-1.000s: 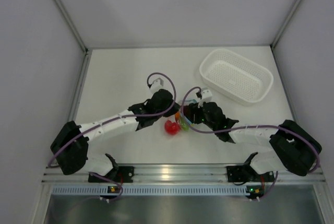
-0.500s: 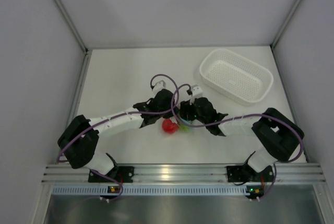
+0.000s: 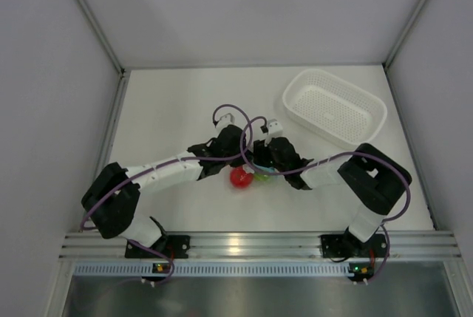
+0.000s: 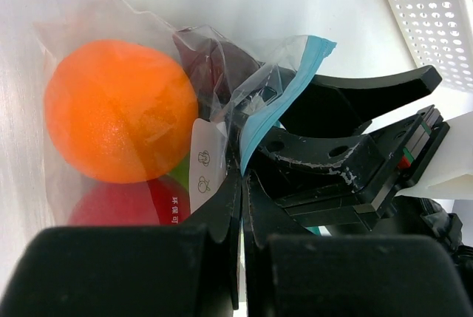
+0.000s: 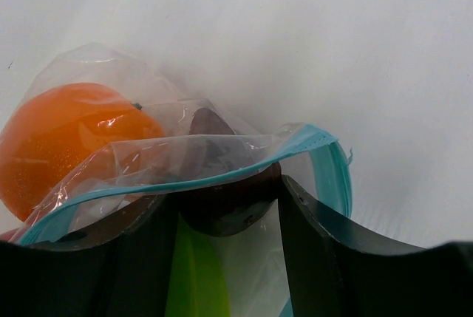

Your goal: Open the zip-top bag and remove the fake food

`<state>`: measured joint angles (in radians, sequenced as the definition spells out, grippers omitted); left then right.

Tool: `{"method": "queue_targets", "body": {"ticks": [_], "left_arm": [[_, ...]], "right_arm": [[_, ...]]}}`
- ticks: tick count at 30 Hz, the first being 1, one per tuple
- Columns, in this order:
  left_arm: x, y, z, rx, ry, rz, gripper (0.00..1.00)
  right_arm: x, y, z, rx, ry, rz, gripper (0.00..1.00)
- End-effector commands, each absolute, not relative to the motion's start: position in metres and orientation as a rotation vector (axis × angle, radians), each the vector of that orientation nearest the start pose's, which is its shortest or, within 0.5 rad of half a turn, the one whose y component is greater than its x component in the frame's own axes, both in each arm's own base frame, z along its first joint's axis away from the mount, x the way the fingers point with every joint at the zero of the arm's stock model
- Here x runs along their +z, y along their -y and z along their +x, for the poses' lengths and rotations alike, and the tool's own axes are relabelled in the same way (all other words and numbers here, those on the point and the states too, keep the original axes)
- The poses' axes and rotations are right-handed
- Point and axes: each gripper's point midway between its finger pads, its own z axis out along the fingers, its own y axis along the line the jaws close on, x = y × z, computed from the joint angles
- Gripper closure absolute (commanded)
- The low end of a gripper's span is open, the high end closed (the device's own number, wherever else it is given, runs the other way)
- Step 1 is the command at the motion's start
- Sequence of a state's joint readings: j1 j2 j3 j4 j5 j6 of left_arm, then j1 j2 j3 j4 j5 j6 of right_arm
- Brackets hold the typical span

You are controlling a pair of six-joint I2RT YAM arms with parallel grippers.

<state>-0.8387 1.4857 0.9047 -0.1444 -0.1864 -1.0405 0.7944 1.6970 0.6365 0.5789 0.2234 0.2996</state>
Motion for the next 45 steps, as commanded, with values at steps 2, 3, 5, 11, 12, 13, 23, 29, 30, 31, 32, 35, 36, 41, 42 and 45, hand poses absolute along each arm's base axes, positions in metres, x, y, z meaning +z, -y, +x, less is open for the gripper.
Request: {"method": "queue_targets", "body": {"ticks": [2,3,5,11,12,13,23,29,30,31,32,35,36,41,42,45], "left_arm": [[0.110,0.305,0.270,-0.748,-2.377,-0.309,1.00],[0.110,0.304,0.271,-0.744,-2.374,-0.315,1.00],[0.114,0.302,0.274,-0.739,-2.359,-0.323,1.00],[0.122,0.300,0.280,-0.743,-2.330,-0.348,1.00],[0.123,0.299,0.281,-0.744,-2.325,-0.356,1.00],[0.124,0.298,0.282,-0.742,-2.320,-0.364,1.00],[0.130,0.290,0.287,-0.723,-2.278,-0.415,1.00],[0.131,0.284,0.289,-0.718,-2.268,-0.435,1.00],[0.132,0.283,0.288,-0.720,-2.265,-0.435,1.00],[0.131,0.282,0.288,-0.718,-2.265,-0.439,1.00],[0.131,0.281,0.288,-0.716,-2.264,-0.444,1.00],[0.134,0.278,0.288,-0.720,-2.255,-0.448,1.00],[0.134,0.278,0.287,-0.722,-2.256,-0.448,1.00],[0.138,0.276,0.284,-0.746,-2.249,-0.456,1.00],[0.138,0.275,0.284,-0.745,-2.248,-0.457,1.00],[0.142,0.272,0.283,-0.743,-2.233,-0.453,1.00]], "right_arm": [[0.045,-0.285,0.328,0.459,-2.008,-0.346,0.67],[0.045,-0.284,0.326,0.466,-2.009,-0.348,0.70],[0.054,-0.283,0.322,0.486,-2.000,-0.349,0.74],[0.079,-0.277,0.305,0.524,-1.982,-0.359,0.77],[0.079,-0.276,0.301,0.523,-1.989,-0.366,0.77],[0.085,-0.275,0.296,0.536,-1.979,-0.370,0.77],[0.114,-0.268,0.259,0.618,-1.988,-0.444,0.78],[0.144,-0.248,0.252,0.565,-1.993,-0.422,0.78],[0.157,-0.246,0.252,0.570,-1.964,-0.419,0.78],[0.163,-0.244,0.252,0.564,-1.958,-0.413,0.77],[0.166,-0.239,0.252,0.542,-1.968,-0.406,0.77],[0.184,-0.221,0.260,0.481,-1.957,-0.351,0.77],[0.191,-0.215,0.264,0.460,-1.959,-0.337,0.77],[0.199,-0.162,0.308,0.301,-2.001,-0.200,0.77],[0.200,-0.153,0.315,0.281,-2.010,-0.170,0.77],[0.199,-0.111,0.347,0.199,-2.049,-0.026,0.75]]}}
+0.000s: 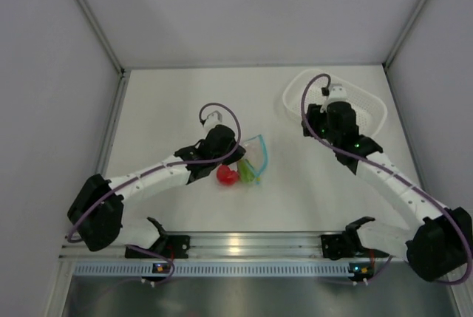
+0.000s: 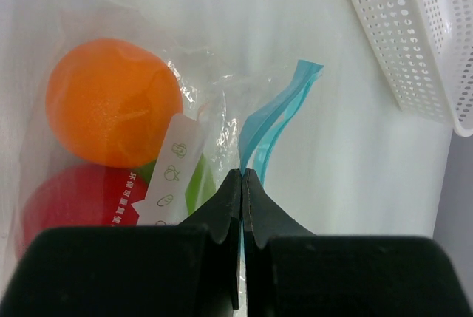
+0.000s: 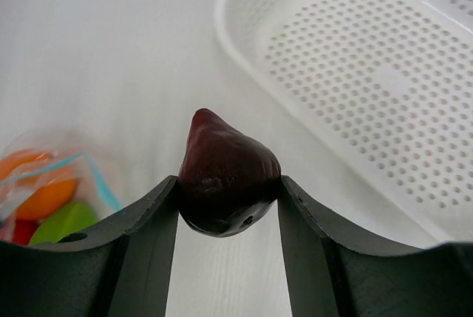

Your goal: Open the zip-top bag and remove the fake food

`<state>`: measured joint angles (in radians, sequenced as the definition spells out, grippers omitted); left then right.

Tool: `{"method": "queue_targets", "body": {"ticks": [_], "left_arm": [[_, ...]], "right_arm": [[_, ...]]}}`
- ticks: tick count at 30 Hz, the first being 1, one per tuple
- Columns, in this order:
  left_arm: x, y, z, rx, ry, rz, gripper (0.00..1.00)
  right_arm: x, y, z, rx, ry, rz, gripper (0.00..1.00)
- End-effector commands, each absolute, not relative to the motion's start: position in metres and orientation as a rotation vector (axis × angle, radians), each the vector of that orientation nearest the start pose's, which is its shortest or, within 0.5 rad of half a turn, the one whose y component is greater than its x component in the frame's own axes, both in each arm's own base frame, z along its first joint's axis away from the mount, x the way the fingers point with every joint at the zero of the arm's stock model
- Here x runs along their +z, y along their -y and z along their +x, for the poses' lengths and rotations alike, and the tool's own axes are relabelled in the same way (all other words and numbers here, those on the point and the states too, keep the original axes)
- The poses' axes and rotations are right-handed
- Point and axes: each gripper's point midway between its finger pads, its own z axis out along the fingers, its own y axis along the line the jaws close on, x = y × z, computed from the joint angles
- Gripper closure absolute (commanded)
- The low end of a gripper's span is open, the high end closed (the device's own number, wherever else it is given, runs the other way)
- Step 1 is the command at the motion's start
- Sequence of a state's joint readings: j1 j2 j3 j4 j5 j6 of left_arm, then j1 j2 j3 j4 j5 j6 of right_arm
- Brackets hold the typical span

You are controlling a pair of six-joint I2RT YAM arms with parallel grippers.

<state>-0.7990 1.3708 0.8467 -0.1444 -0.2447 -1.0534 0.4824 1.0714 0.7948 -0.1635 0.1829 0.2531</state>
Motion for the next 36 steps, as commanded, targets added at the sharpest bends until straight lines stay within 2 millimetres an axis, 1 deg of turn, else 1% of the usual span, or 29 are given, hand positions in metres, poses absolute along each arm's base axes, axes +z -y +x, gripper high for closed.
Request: {"method": "queue_targets", "body": {"ticks": [1,2,3,5,6,8,9,10,11,12,13,15,16,18,19,23,25,27,30,31,32,33,34,35,36], "left_arm": [[0.146,0.271,0.283,-0.750,-2.223,-0.452,1.00],[0.146,0.271,0.282,-0.751,-2.223,-0.446,1.00],[0.149,0.270,0.282,-0.754,-2.217,-0.444,1.00],[0.153,0.270,0.281,-0.766,-2.209,-0.437,1.00],[0.154,0.270,0.281,-0.769,-2.208,-0.435,1.00],[0.158,0.271,0.280,-0.783,-2.203,-0.428,1.00],[0.158,0.271,0.279,-0.785,-2.205,-0.425,1.00],[0.158,0.271,0.279,-0.788,-2.207,-0.424,1.00],[0.159,0.271,0.278,-0.794,-2.204,-0.420,1.00],[0.160,0.271,0.277,-0.799,-2.204,-0.416,1.00],[0.161,0.271,0.277,-0.800,-2.203,-0.414,1.00],[0.165,0.271,0.277,-0.807,-2.193,-0.406,1.00],[0.165,0.271,0.277,-0.805,-2.194,-0.406,1.00],[0.168,0.270,0.277,-0.810,-2.185,-0.405,1.00],[0.168,0.270,0.277,-0.810,-2.184,-0.403,1.00],[0.172,0.269,0.276,-0.819,-2.173,-0.400,1.00],[0.174,0.269,0.275,-0.823,-2.169,-0.396,1.00],[0.175,0.268,0.275,-0.826,-2.166,-0.396,1.00],[0.180,0.269,0.275,-0.839,-2.157,-0.394,1.00],[0.183,0.270,0.275,-0.846,-2.152,-0.395,1.00],[0.185,0.270,0.275,-0.849,-2.148,-0.394,1.00],[0.184,0.270,0.275,-0.848,-2.149,-0.395,1.00],[0.185,0.269,0.275,-0.849,-2.148,-0.395,1.00],[0.186,0.270,0.275,-0.853,-2.146,-0.394,1.00],[0.186,0.270,0.275,-0.853,-2.146,-0.394,1.00]], "right_arm": [[0.198,-0.104,0.355,0.182,-2.060,0.001,0.75],[0.195,-0.097,0.361,0.158,-2.086,0.022,0.74],[0.193,-0.085,0.377,0.116,-2.110,0.059,0.74],[0.185,-0.073,0.391,0.068,-2.147,0.094,0.73],[0.179,-0.064,0.404,0.040,-2.170,0.117,0.73],[0.170,-0.053,0.416,-0.008,-2.199,0.144,0.72],[0.161,-0.051,0.427,-0.019,-2.224,0.150,0.71],[0.155,-0.046,0.433,-0.034,-2.237,0.162,0.71],[0.150,-0.046,0.438,-0.032,-2.250,0.162,0.70],[0.140,-0.043,0.447,-0.045,-2.276,0.169,0.70],[0.136,-0.043,0.451,-0.048,-2.285,0.173,0.69],[0.129,-0.043,0.461,-0.063,-2.304,0.184,0.64],[0.129,-0.043,0.464,-0.066,-2.306,0.185,0.54],[0.130,-0.044,0.469,-0.059,-2.300,0.197,0.46],[0.131,-0.042,0.469,-0.075,-2.299,0.210,0.40],[0.140,-0.040,0.469,-0.077,-2.282,0.224,0.32],[0.146,-0.041,0.466,-0.065,-2.275,0.223,0.25],[0.155,-0.045,0.460,-0.024,-2.260,0.225,0.26],[0.168,-0.064,0.447,0.107,-2.237,0.206,0.31],[0.171,-0.075,0.441,0.167,-2.237,0.180,0.32],[0.178,-0.082,0.432,0.208,-2.218,0.163,0.34],[0.181,-0.097,0.425,0.255,-2.214,0.128,0.37],[0.184,-0.114,0.417,0.329,-2.212,0.079,0.39],[0.187,-0.124,0.405,0.372,-2.203,0.041,0.40],[0.191,-0.146,0.396,0.426,-2.185,-0.018,0.40]]}}
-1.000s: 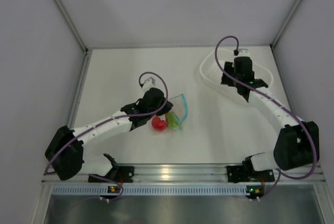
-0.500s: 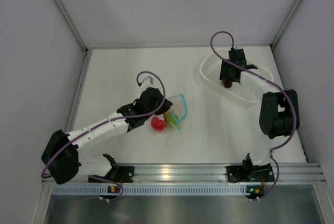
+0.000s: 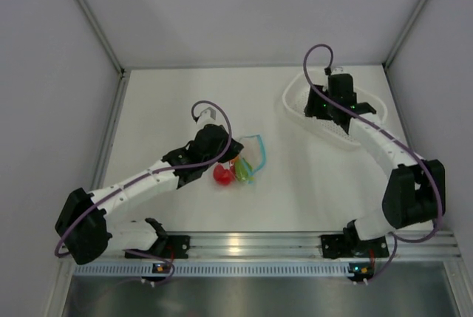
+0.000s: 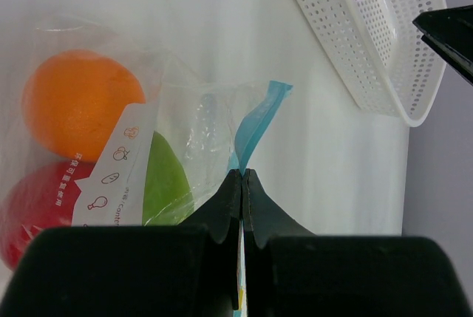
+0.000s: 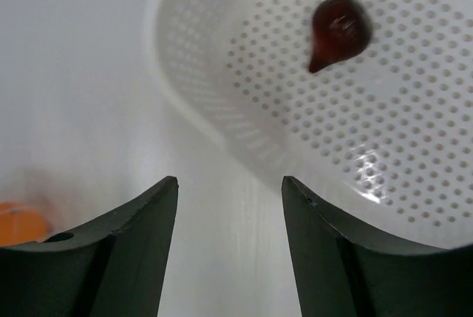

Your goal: Open the zip-top bag and remove the fake food

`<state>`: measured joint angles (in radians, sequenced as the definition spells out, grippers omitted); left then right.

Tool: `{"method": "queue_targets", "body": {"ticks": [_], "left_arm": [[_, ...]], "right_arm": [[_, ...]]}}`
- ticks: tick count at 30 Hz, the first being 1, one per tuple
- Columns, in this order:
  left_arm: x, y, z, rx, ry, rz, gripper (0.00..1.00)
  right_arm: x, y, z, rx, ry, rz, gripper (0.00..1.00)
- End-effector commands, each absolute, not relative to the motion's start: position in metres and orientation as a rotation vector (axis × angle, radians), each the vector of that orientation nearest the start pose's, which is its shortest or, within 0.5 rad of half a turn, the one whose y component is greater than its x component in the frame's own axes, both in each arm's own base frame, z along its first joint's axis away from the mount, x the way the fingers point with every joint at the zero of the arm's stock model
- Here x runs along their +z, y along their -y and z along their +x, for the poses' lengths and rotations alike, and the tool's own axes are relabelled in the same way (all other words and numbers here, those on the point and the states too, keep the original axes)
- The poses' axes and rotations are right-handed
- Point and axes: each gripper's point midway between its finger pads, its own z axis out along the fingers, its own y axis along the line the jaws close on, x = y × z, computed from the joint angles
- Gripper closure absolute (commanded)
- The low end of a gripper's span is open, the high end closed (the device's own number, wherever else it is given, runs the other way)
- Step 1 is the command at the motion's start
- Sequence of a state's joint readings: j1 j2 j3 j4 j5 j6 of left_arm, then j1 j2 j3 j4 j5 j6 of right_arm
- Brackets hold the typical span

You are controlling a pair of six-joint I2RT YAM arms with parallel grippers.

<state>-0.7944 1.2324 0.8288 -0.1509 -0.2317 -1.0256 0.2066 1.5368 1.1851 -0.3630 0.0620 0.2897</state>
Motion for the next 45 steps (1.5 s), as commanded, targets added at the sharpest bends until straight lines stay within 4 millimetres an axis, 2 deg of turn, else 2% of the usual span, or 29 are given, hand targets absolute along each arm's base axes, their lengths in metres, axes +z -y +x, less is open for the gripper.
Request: {"method": "queue_targets", "body": {"ticks": [1,2,5,6,7,8,9,11,13,14,22,23,28,31,32,40,45], "left_arm": [[0.188,0.271,0.275,-0.859,-2.142,-0.395,1.00],[0.188,0.271,0.275,-0.860,-2.143,-0.394,1.00],[0.190,0.272,0.275,-0.867,-2.141,-0.399,1.00],[0.191,0.272,0.276,-0.869,-2.140,-0.400,1.00],[0.190,0.273,0.275,-0.869,-2.142,-0.400,1.00],[0.191,0.272,0.276,-0.871,-2.140,-0.405,1.00],[0.188,0.272,0.276,-0.866,-2.144,-0.408,1.00],[0.189,0.273,0.276,-0.876,-2.142,-0.410,1.00],[0.188,0.277,0.275,-0.907,-2.138,-0.405,1.00],[0.188,0.278,0.274,-0.916,-2.138,-0.405,1.00],[0.184,0.282,0.274,-0.961,-2.129,-0.435,1.00],[0.183,0.281,0.274,-0.960,-2.125,-0.439,1.00],[0.176,0.277,0.272,-0.957,-2.120,-0.469,1.00],[0.171,0.274,0.271,-0.951,-2.123,-0.483,1.00],[0.177,0.277,0.273,-0.976,-2.098,-0.482,1.00],[0.173,0.273,0.272,-0.989,-2.068,-0.526,1.00],[0.170,0.271,0.272,-0.986,-2.065,-0.540,1.00]], "right_arm": [[0.193,-0.163,0.387,0.487,-2.174,-0.069,0.41],[0.196,-0.193,0.367,0.589,-2.141,-0.180,0.41],[0.189,-0.222,0.339,0.664,-2.127,-0.261,0.43],[0.187,-0.239,0.325,0.700,-2.126,-0.302,0.46],[0.189,-0.247,0.322,0.723,-2.105,-0.300,0.49],[0.181,-0.260,0.307,0.769,-2.118,-0.309,0.51],[0.182,-0.266,0.304,0.787,-2.102,-0.307,0.53],[0.179,-0.281,0.289,0.831,-2.096,-0.301,0.55],[0.186,-0.292,0.289,0.869,-2.060,-0.244,0.56],[0.181,-0.297,0.282,0.885,-2.070,-0.238,0.56],[0.163,-0.324,0.270,0.955,-2.129,-0.107,0.57],[0.154,-0.329,0.267,0.952,-2.155,-0.115,0.57],[0.135,-0.334,0.268,0.855,-2.217,-0.088,0.61],[0.125,-0.340,0.264,0.864,-2.242,-0.088,0.62],[0.122,-0.342,0.264,0.868,-2.247,-0.085,0.62],[0.095,-0.354,0.257,0.929,-2.315,-0.061,0.63],[0.088,-0.363,0.252,0.993,-2.328,-0.069,0.67]]}}
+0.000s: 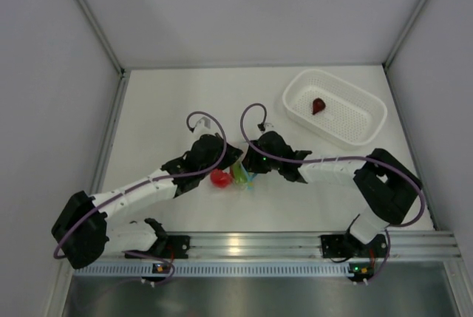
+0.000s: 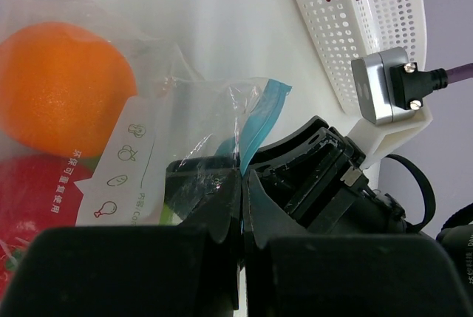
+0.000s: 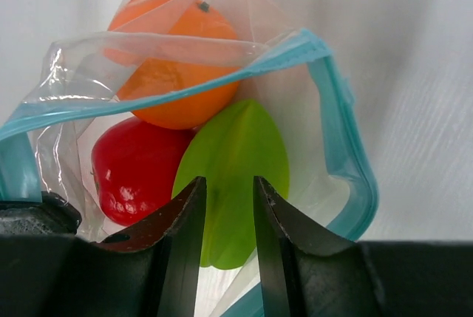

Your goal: Open the zip-top bag and remove the fake food

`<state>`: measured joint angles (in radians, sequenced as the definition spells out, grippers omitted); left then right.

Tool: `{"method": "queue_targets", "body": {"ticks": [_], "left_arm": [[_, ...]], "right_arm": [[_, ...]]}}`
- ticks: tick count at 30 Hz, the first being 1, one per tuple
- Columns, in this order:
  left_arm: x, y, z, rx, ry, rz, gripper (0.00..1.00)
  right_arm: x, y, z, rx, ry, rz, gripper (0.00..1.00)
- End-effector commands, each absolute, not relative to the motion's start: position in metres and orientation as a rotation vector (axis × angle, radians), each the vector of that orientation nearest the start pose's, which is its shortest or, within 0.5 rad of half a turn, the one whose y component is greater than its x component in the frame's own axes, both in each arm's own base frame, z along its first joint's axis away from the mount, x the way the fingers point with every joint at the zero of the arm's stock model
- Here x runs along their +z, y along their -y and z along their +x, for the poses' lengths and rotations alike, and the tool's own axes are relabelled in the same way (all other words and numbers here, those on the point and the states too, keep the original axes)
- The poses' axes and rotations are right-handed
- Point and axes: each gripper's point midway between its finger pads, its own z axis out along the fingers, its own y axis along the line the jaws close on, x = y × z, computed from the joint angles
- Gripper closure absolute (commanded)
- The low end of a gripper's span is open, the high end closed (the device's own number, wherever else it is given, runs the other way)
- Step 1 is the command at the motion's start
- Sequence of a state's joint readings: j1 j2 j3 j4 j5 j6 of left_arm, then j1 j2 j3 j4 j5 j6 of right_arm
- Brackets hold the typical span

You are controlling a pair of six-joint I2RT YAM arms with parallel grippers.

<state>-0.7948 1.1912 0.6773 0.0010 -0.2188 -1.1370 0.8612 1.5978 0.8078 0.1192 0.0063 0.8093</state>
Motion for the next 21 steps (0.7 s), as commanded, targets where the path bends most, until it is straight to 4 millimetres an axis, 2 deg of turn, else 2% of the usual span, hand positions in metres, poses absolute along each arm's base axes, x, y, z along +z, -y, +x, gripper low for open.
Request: {"method": "queue_targets", "body": {"ticks": [1,8,16,18,20,21], "left_arm": [[0.170,0.271,0.272,-0.989,-2.062,-0.542,1.00],[0.159,0.274,0.272,-0.985,-2.080,-0.549,1.00],[0.162,0.271,0.272,-0.985,-2.064,-0.553,1.00],[0.164,0.271,0.272,-0.989,-2.059,-0.551,1.00],[0.162,0.271,0.272,-0.986,-2.064,-0.550,1.00],[0.162,0.271,0.271,-0.986,-2.064,-0.550,1.00]], "right_arm": [[0.086,-0.365,0.251,1.001,-2.333,-0.069,0.68],[0.079,-0.374,0.245,1.067,-2.360,-0.084,0.76],[0.064,-0.371,0.240,1.061,-2.396,-0.079,0.89],[0.066,-0.371,0.240,1.068,-2.387,-0.080,0.92],[0.067,-0.371,0.240,1.068,-2.381,-0.083,0.92],[0.069,-0.372,0.240,1.076,-2.377,-0.091,0.82]]}}
